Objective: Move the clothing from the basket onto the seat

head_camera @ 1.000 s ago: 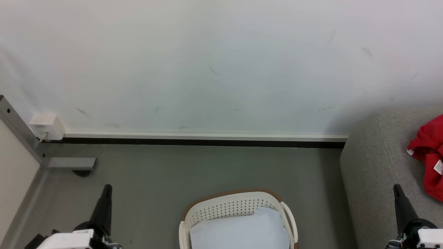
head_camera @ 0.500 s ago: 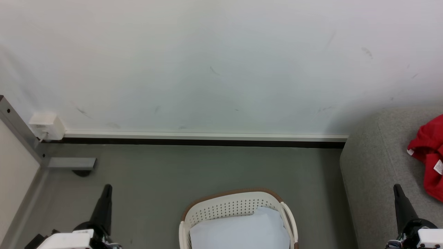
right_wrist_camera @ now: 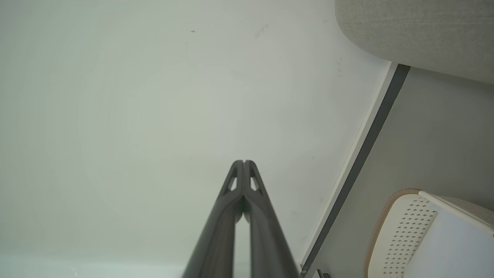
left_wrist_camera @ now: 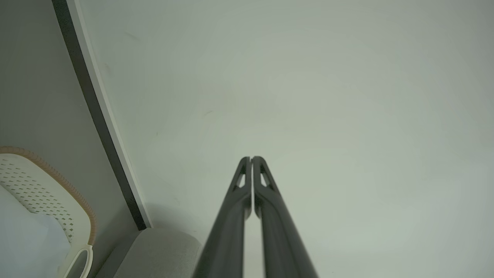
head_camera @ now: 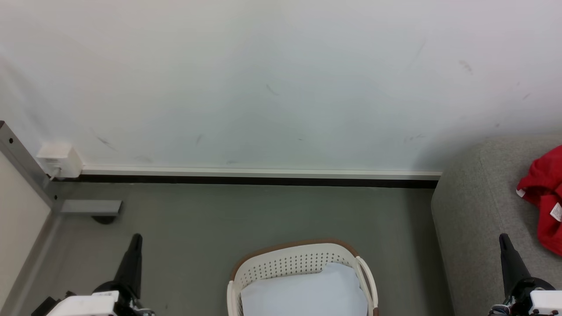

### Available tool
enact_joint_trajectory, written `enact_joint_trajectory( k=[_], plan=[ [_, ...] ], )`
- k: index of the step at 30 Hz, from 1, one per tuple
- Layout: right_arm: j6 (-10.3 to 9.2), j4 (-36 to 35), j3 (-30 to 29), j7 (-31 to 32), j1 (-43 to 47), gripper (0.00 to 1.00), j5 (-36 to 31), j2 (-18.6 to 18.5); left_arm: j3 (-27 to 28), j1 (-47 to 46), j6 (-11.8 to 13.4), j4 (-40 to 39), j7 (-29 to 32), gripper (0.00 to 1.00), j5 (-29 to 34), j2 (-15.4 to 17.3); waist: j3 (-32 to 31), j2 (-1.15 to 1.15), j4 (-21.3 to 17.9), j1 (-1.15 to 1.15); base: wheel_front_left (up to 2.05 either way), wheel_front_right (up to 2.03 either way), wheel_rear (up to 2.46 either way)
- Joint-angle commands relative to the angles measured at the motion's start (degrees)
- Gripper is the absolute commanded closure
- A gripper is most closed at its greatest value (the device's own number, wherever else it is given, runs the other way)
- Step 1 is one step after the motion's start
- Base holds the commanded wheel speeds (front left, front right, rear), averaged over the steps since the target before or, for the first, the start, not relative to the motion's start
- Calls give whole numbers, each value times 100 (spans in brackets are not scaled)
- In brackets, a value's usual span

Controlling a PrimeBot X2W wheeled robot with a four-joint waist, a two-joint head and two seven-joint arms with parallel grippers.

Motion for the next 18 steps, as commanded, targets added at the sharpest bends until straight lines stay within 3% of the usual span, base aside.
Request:
enact_joint_trajectory(
  k=[1,18],
  plan=[
    [-12,-20,-23,13,-66,100,-9,1,11,-40,-26,-13,25,100,-78,12,0,0,0,0,0,0,0],
    [-12,-20,-26,16,-67,100,-14,2,9,-40,-26,-13,24,100,-78,12,0,0,0,0,0,0,0]
  ],
)
